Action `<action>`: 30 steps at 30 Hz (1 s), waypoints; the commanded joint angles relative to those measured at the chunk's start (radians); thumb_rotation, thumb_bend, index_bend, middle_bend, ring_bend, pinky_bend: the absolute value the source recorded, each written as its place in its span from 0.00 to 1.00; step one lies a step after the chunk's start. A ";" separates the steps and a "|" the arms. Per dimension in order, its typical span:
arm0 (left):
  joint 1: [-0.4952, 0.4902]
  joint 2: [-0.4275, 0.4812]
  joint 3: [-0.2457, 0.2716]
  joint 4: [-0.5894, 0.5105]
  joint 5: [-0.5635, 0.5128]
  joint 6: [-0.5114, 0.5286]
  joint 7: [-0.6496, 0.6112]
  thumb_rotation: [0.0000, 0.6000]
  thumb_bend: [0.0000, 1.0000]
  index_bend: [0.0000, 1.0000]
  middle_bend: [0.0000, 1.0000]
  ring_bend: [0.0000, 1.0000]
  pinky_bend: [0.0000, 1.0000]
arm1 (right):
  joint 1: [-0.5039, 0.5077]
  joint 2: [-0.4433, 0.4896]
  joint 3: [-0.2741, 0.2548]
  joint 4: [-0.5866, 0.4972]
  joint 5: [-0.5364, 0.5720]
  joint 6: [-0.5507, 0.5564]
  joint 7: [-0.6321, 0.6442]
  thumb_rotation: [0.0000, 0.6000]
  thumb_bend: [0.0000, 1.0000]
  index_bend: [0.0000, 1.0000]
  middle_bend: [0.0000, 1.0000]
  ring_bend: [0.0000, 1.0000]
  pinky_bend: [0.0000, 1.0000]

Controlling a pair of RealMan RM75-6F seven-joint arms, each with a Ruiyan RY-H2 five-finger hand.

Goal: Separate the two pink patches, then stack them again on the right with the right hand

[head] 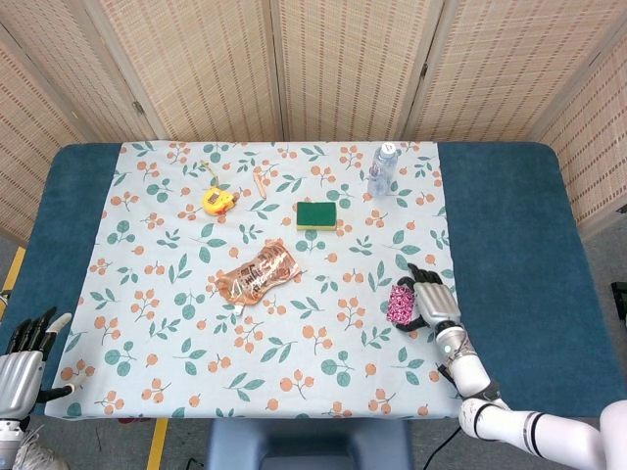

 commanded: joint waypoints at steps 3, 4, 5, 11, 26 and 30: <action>0.001 -0.001 0.001 0.002 0.000 0.000 0.000 1.00 0.22 0.14 0.04 0.09 0.00 | 0.003 0.003 -0.003 -0.001 0.006 -0.006 -0.003 0.91 0.05 0.22 0.00 0.00 0.00; 0.000 -0.001 0.000 0.002 -0.001 0.000 0.000 1.00 0.22 0.14 0.04 0.09 0.00 | 0.004 0.003 -0.004 -0.001 0.007 -0.006 -0.004 0.91 0.05 0.22 0.00 0.00 0.00; 0.000 -0.002 0.000 0.003 -0.001 -0.001 0.000 1.00 0.22 0.14 0.04 0.09 0.00 | 0.004 0.004 -0.005 -0.001 0.007 -0.007 -0.005 0.91 0.05 0.23 0.00 0.00 0.00; -0.001 -0.002 0.000 0.003 -0.002 -0.004 0.001 1.00 0.22 0.14 0.04 0.09 0.00 | 0.003 0.007 -0.006 -0.003 0.002 -0.004 0.001 0.91 0.05 0.28 0.00 0.00 0.00; 0.001 0.002 -0.001 -0.006 -0.003 0.001 0.010 1.00 0.22 0.14 0.04 0.09 0.00 | -0.016 0.074 -0.007 -0.085 -0.107 0.024 0.063 0.92 0.05 0.31 0.01 0.00 0.00; 0.002 0.006 0.000 -0.015 -0.003 0.001 0.019 1.00 0.22 0.14 0.04 0.10 0.00 | -0.029 0.147 -0.028 -0.130 -0.171 0.026 0.077 0.92 0.05 0.31 0.01 0.00 0.00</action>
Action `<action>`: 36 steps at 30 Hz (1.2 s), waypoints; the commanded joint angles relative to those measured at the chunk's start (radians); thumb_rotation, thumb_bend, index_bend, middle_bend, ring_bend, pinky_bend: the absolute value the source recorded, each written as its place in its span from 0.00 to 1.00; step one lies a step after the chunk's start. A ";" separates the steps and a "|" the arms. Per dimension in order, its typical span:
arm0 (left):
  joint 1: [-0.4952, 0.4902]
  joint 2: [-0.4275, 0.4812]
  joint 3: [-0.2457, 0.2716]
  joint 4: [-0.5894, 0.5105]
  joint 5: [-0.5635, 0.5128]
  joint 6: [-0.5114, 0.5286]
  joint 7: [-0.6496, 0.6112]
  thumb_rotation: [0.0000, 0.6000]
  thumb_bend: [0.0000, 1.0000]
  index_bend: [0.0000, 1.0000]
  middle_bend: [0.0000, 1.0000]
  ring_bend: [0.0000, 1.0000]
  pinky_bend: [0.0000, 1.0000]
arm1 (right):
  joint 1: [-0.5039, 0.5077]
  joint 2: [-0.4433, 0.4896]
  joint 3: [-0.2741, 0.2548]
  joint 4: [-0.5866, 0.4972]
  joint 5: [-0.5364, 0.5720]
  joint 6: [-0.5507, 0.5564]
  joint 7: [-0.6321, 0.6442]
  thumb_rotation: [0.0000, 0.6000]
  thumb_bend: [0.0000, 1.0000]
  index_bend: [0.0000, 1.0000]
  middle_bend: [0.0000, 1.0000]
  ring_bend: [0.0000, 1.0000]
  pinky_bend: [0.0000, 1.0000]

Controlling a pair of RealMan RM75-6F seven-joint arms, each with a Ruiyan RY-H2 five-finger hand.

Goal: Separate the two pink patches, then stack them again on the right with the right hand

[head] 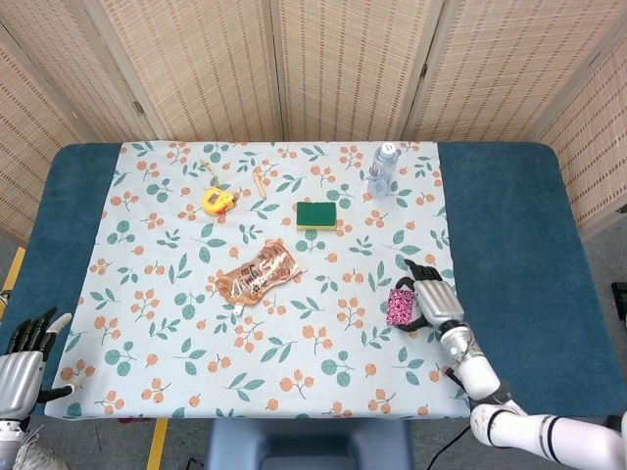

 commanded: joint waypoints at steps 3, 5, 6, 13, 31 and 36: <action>0.000 0.003 0.000 -0.012 0.001 0.002 0.009 1.00 0.22 0.14 0.04 0.10 0.00 | -0.020 0.102 -0.029 -0.050 -0.073 0.004 0.019 0.92 0.05 0.31 0.01 0.00 0.00; 0.000 0.004 0.001 -0.020 0.005 0.004 0.016 1.00 0.22 0.14 0.04 0.10 0.00 | -0.025 0.129 -0.035 -0.049 -0.088 -0.002 0.035 0.92 0.05 0.31 0.01 0.00 0.00; 0.000 0.005 0.002 -0.023 0.007 0.004 0.020 1.00 0.22 0.14 0.04 0.10 0.00 | -0.027 0.139 -0.037 -0.045 -0.095 -0.006 0.044 0.92 0.05 0.31 0.01 0.00 0.00; 0.001 0.014 0.003 -0.052 0.009 0.008 0.047 1.00 0.22 0.14 0.04 0.09 0.00 | -0.035 0.157 -0.063 0.055 -0.151 -0.062 0.122 0.92 0.05 0.31 0.01 0.00 0.00; 0.006 0.022 0.003 -0.071 -0.002 0.006 0.066 1.00 0.22 0.14 0.04 0.10 0.00 | -0.032 0.062 -0.052 0.218 -0.209 -0.125 0.265 0.91 0.05 0.29 0.01 0.00 0.00; 0.006 0.021 0.003 -0.068 -0.002 0.006 0.062 1.00 0.22 0.14 0.04 0.09 0.00 | -0.037 0.059 -0.048 0.222 -0.203 -0.126 0.273 0.91 0.05 0.27 0.01 0.00 0.00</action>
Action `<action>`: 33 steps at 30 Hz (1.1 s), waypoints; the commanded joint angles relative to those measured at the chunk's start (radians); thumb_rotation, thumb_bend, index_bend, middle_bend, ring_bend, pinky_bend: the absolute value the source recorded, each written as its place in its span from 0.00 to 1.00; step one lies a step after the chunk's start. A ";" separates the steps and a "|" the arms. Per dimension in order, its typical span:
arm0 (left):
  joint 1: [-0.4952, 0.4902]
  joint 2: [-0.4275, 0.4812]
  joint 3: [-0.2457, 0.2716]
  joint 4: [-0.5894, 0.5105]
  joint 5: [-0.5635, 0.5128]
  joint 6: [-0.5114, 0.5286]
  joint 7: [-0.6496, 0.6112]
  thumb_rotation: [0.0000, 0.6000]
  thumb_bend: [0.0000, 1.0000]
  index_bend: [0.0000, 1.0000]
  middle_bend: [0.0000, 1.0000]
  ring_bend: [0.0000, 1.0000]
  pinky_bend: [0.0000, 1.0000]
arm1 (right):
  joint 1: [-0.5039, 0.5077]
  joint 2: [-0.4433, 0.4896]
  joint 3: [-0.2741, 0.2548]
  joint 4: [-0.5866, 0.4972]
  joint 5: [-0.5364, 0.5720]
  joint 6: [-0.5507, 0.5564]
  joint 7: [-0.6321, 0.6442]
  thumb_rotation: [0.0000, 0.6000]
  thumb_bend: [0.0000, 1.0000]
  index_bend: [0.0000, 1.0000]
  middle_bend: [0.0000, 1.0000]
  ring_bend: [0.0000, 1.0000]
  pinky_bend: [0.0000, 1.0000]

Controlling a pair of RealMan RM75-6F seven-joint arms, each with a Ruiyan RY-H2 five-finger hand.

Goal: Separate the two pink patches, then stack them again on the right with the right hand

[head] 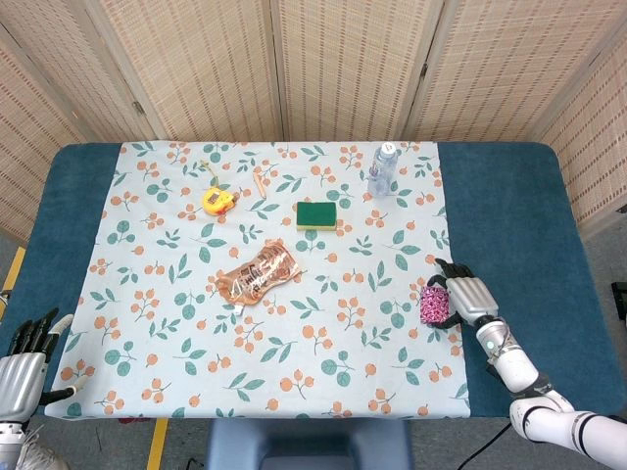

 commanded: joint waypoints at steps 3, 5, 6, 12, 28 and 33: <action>0.000 -0.002 0.001 0.003 0.001 0.000 -0.002 1.00 0.22 0.14 0.04 0.09 0.00 | -0.004 0.001 0.002 -0.001 0.007 -0.002 0.000 0.91 0.05 0.26 0.01 0.00 0.00; 0.000 -0.002 0.001 0.003 0.000 -0.001 -0.002 1.00 0.22 0.14 0.04 0.09 0.00 | -0.006 0.001 0.002 -0.002 0.011 -0.005 -0.001 0.91 0.05 0.26 0.01 0.00 0.00; 0.000 -0.002 0.001 0.003 0.001 -0.001 -0.002 1.00 0.22 0.14 0.04 0.09 0.00 | -0.007 0.001 0.002 -0.002 0.012 -0.006 -0.001 0.91 0.05 0.26 0.01 0.00 0.00; 0.000 -0.003 0.000 0.005 0.001 -0.001 -0.003 1.00 0.22 0.14 0.04 0.10 0.00 | -0.009 -0.001 0.001 0.005 0.016 -0.015 -0.002 0.91 0.05 0.24 0.00 0.00 0.00; 0.000 0.002 -0.004 0.001 0.000 0.002 -0.007 1.00 0.22 0.13 0.04 0.10 0.00 | -0.029 0.029 0.011 -0.033 -0.021 0.039 0.007 0.91 0.05 0.20 0.00 0.00 0.00; -0.002 0.006 -0.008 -0.001 -0.001 0.003 -0.010 1.00 0.22 0.14 0.04 0.10 0.00 | -0.070 0.109 0.002 -0.126 -0.065 0.139 -0.028 0.91 0.05 0.20 0.00 0.00 0.00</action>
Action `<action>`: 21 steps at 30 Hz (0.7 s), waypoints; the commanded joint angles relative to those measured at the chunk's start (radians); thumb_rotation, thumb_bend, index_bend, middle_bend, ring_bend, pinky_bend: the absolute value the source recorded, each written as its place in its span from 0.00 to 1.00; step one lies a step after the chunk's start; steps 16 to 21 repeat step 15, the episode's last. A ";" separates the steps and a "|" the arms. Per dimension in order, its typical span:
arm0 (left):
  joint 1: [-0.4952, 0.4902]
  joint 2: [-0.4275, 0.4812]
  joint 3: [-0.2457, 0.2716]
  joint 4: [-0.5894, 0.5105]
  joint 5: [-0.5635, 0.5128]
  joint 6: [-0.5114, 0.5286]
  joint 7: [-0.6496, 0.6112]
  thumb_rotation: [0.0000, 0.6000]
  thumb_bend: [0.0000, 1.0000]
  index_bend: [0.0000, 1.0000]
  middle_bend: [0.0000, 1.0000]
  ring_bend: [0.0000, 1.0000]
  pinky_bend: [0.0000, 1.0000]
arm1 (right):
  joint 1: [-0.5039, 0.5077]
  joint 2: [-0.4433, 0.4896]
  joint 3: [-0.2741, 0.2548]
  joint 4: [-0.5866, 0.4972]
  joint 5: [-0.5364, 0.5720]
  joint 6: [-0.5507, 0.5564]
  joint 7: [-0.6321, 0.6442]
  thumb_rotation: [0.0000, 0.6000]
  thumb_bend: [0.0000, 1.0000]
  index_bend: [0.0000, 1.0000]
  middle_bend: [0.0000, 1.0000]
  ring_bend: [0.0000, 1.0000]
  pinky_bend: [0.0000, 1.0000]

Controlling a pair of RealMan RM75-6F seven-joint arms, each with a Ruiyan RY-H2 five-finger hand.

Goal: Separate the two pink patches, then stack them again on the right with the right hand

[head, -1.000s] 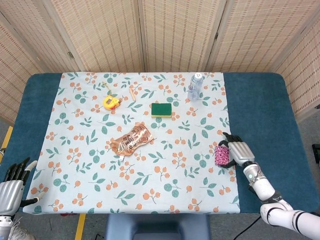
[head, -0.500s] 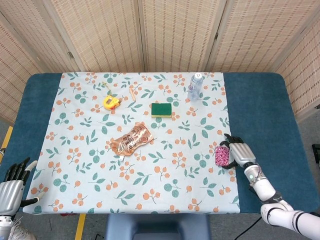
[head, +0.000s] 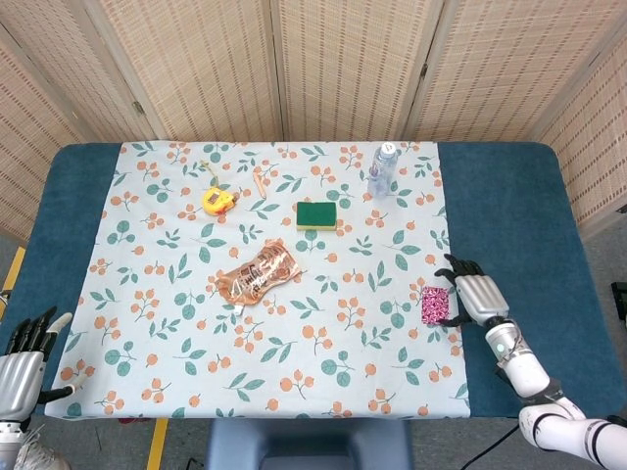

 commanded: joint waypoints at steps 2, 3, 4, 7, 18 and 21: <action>-0.003 0.003 -0.003 -0.003 0.000 -0.001 0.000 1.00 0.22 0.14 0.04 0.10 0.00 | -0.051 0.087 -0.014 -0.099 -0.058 0.112 -0.047 0.91 0.05 0.20 0.00 0.00 0.00; -0.004 0.004 -0.004 -0.005 0.000 0.000 0.000 1.00 0.22 0.14 0.04 0.10 0.00 | -0.062 0.103 -0.017 -0.119 -0.070 0.140 -0.058 0.91 0.05 0.20 0.00 0.00 0.00; -0.005 0.005 -0.006 -0.007 0.001 0.001 0.000 1.00 0.22 0.14 0.04 0.10 0.00 | -0.081 0.124 -0.022 -0.144 -0.086 0.179 -0.072 0.91 0.05 0.20 0.00 0.00 0.00; -0.006 0.009 -0.009 -0.016 0.003 0.007 0.004 1.00 0.22 0.14 0.04 0.10 0.00 | -0.136 0.167 -0.035 -0.201 -0.122 0.286 -0.099 0.91 0.05 0.19 0.00 0.00 0.00; -0.010 0.010 -0.020 -0.042 0.022 0.036 0.024 1.00 0.22 0.14 0.04 0.10 0.00 | -0.302 0.217 -0.065 -0.276 -0.239 0.594 -0.115 0.94 0.05 0.16 0.01 0.00 0.00; -0.010 0.010 -0.020 -0.042 0.022 0.036 0.024 1.00 0.22 0.14 0.04 0.10 0.00 | -0.302 0.217 -0.065 -0.276 -0.239 0.594 -0.115 0.94 0.05 0.16 0.01 0.00 0.00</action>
